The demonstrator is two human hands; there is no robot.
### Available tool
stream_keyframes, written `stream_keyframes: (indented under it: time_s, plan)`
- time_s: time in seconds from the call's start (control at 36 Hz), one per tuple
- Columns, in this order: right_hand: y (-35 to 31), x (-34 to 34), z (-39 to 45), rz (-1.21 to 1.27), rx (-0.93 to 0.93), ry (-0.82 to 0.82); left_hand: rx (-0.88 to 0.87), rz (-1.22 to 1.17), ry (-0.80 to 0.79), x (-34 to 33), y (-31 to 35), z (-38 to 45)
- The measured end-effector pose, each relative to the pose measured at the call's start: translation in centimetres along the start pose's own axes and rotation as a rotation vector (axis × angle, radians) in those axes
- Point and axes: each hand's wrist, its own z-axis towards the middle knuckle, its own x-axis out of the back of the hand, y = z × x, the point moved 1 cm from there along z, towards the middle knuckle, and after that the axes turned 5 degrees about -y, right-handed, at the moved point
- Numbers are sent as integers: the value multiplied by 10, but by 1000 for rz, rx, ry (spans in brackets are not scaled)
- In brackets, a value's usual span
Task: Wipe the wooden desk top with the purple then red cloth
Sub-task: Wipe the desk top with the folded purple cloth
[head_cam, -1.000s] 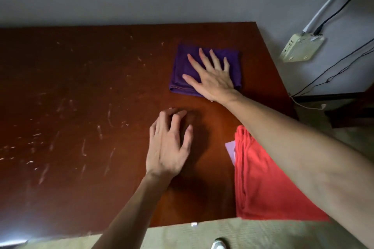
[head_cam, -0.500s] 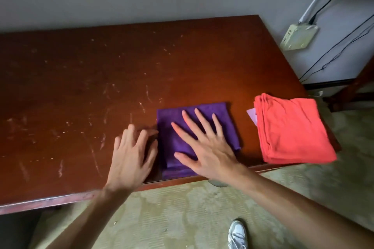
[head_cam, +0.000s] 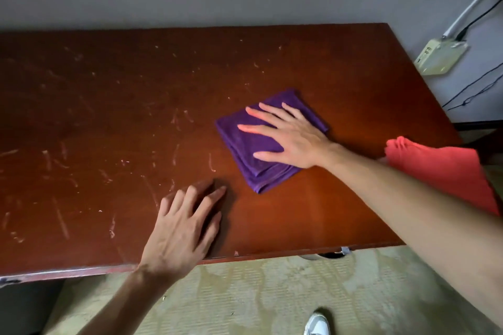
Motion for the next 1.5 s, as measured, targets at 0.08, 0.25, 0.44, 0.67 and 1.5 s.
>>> stream_keyframes:
  time_s: [0.08,0.25,0.44,0.67,1.5]
  plan:
    - [28,8,36,6,-47,15,24,-34,-58,-1,-3,0]
    - [83,20,103,48,-172,6,65,-113,-115,-1,-5,-2]
    - [138,38,171,71,-242,29,71,-94,-31,-9,-11,3]
    - [149,43,206,121,-432,71,52,-95,39,-11,-9,11]
    - [-199,-36,-33,-4,-166,64,76,-40,218,23,-63,-58]
